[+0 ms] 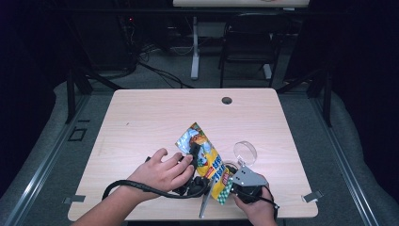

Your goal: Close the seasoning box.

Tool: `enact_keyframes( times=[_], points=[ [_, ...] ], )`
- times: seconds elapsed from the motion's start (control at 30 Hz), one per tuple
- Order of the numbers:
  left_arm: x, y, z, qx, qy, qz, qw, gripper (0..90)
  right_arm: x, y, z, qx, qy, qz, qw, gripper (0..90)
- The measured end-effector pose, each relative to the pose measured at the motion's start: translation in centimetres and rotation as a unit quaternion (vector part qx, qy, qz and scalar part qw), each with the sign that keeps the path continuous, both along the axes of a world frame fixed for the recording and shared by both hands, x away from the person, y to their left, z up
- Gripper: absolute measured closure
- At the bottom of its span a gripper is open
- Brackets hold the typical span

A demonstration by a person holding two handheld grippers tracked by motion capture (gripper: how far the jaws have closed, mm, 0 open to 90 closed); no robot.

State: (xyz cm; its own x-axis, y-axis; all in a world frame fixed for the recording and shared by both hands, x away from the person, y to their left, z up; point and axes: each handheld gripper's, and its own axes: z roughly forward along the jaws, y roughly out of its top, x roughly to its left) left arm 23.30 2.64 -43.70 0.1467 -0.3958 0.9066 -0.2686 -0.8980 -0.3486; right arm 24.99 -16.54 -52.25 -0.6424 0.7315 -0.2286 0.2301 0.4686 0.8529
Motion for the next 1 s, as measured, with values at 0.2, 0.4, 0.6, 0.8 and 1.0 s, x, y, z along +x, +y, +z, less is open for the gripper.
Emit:
enact_keyframes(
  times=[0.2,0.4,0.6,0.8,1.0],
  points=[
    [-0.03,-0.1,0.16,0.004,0.0,0.0,1.0,75.7,-0.01,-0.01,0.0,0.001,0.0,0.0,1.0,70.8],
    [-0.04,-0.22,0.36,0.007,0.0,-0.001,1.0,75.7,-0.06,-0.1,0.11,0.007,0.001,-0.001,1.0,70.8],
    [-0.1,-0.25,0.44,0.007,-0.005,-0.001,1.0,75.7,-0.1,-0.12,0.18,0.01,0.003,-0.001,0.9999,70.8],
    [-0.08,-0.24,0.48,0.003,-0.004,-0.002,1.0,75.8,-0.11,-0.01,0.19,0.011,0.006,-0.001,0.9999,70.8],
    [-0.08,-0.19,0.54,0.0,0.001,-0.001,1.0,75.9,-0.11,0.13,0.17,0.011,0.006,0.0,0.9999,70.8]
  ],
)
